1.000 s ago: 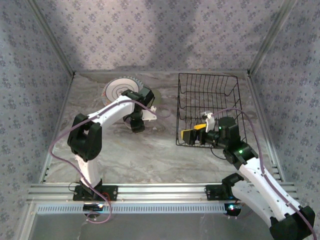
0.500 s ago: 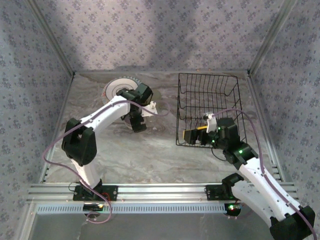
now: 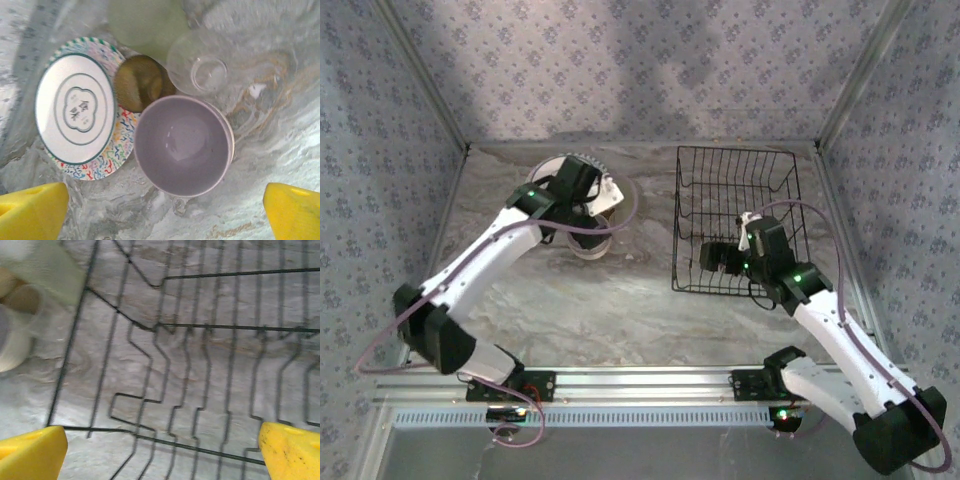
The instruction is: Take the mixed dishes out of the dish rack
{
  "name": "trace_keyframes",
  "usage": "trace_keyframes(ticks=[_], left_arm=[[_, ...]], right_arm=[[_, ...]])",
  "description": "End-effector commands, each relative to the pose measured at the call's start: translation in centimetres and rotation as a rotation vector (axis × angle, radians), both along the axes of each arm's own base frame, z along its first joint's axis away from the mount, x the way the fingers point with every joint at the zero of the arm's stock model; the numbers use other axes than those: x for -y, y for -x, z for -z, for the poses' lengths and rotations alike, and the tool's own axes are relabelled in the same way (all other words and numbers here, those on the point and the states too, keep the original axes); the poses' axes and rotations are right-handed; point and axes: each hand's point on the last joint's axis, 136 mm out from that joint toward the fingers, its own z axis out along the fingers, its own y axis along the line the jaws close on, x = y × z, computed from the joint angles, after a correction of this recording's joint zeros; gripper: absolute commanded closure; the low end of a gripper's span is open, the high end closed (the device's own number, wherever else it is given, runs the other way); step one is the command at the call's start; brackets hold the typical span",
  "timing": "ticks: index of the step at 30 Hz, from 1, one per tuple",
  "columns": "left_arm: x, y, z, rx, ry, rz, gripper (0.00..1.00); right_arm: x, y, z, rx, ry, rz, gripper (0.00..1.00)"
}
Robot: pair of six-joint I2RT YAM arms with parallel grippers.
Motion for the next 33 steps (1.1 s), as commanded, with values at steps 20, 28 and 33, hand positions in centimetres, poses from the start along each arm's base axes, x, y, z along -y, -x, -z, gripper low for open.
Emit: trace_keyframes(ticks=[20, 28, 33], left_arm=[[-1.4, 7.7, -2.8, 0.108, 0.510, -0.051, 0.01], [-1.1, 7.7, -2.8, 0.107, 0.530, -0.047, 0.01], [-1.0, 7.7, -2.5, 0.102, 0.529, -0.043, 0.01]], right_arm=[[3.9, -4.7, 5.8, -0.259, 0.156, 0.161, 0.13], [3.4, -6.6, 7.4, -0.299, 0.179, 0.151, 0.16], [2.9, -8.0, 8.1, -0.313, 0.178, 0.138, 0.19]])
